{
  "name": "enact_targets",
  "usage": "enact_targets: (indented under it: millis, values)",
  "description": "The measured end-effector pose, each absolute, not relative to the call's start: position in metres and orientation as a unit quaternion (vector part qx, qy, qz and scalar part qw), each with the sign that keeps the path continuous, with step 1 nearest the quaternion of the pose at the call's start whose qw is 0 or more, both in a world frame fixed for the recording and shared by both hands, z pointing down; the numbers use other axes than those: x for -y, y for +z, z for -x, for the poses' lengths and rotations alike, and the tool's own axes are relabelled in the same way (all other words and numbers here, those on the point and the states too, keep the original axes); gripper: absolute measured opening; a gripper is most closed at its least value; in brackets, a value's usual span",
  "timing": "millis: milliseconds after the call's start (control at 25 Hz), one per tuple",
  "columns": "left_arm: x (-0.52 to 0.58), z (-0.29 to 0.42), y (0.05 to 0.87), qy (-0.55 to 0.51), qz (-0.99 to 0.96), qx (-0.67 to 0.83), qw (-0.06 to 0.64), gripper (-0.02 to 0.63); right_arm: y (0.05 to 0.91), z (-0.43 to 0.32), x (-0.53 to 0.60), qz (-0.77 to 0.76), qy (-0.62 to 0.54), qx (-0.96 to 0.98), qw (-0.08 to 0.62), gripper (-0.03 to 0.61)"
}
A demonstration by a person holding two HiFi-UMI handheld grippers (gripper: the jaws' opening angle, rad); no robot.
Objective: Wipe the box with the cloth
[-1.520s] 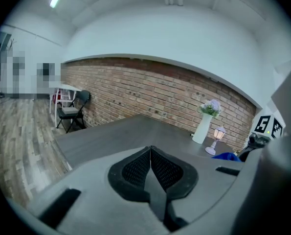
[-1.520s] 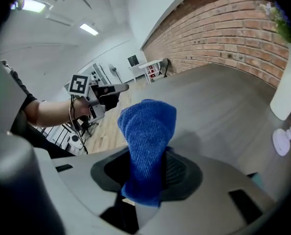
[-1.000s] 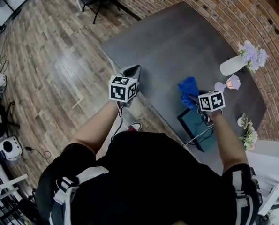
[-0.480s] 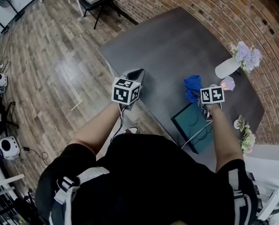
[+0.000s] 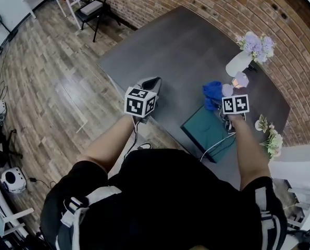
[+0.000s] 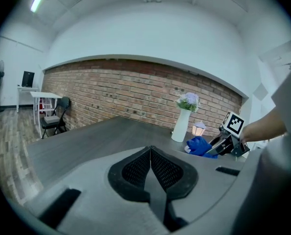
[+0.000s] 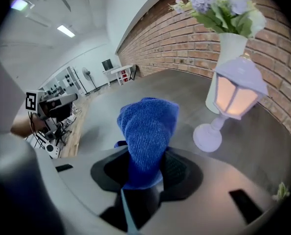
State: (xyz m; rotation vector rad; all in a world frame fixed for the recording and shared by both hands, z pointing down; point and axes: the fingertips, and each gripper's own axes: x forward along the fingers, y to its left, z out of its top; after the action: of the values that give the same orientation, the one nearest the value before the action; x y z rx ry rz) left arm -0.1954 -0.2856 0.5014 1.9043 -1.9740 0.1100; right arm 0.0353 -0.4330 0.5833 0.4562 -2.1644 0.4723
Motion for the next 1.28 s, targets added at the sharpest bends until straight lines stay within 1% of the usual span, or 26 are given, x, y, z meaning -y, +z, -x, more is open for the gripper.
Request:
enact_targets:
  millis: [120,280,440,600,720,880,1040,1280]
  values:
    - [0.3,0.168,0.5,0.046,-0.702,0.684,0.194,0.011,0.591,-0.074,0.433,-0.2,0.198,0.855,0.437,0.155]
    - [0.316,0.134,0.508,0.053,-0.723,0.658,0.204,0.011,0.597,-0.131,0.429,-0.236,0.247,0.843,0.416,0.155]
    - [0.336,0.092,0.514,0.054,-0.747,0.627,0.213,0.009,0.601,-0.193,0.424,-0.28,0.271,0.829,0.4,0.156]
    - [0.351,0.033,0.519,0.065,-0.787,0.574,0.217,0.011,0.603,-0.262,0.416,-0.345,0.311,0.81,0.358,0.155]
    - [0.358,0.001,0.524,0.078,-0.805,0.546,0.219,0.01,0.6,-0.296,0.402,-0.372,0.337,0.803,0.321,0.155]
    - [0.36,-0.027,0.529,0.098,-0.817,0.523,0.222,0.01,0.6,-0.317,0.376,-0.378,0.349,0.8,0.31,0.155]
    - [0.355,-0.048,0.531,0.118,-0.832,0.498,0.213,0.011,0.602,-0.317,0.356,-0.373,0.366,0.802,0.29,0.156]
    - [0.344,-0.043,0.537,0.133,-0.838,0.48,0.222,0.01,0.603,-0.302,0.328,-0.368,0.381,0.801,0.278,0.156]
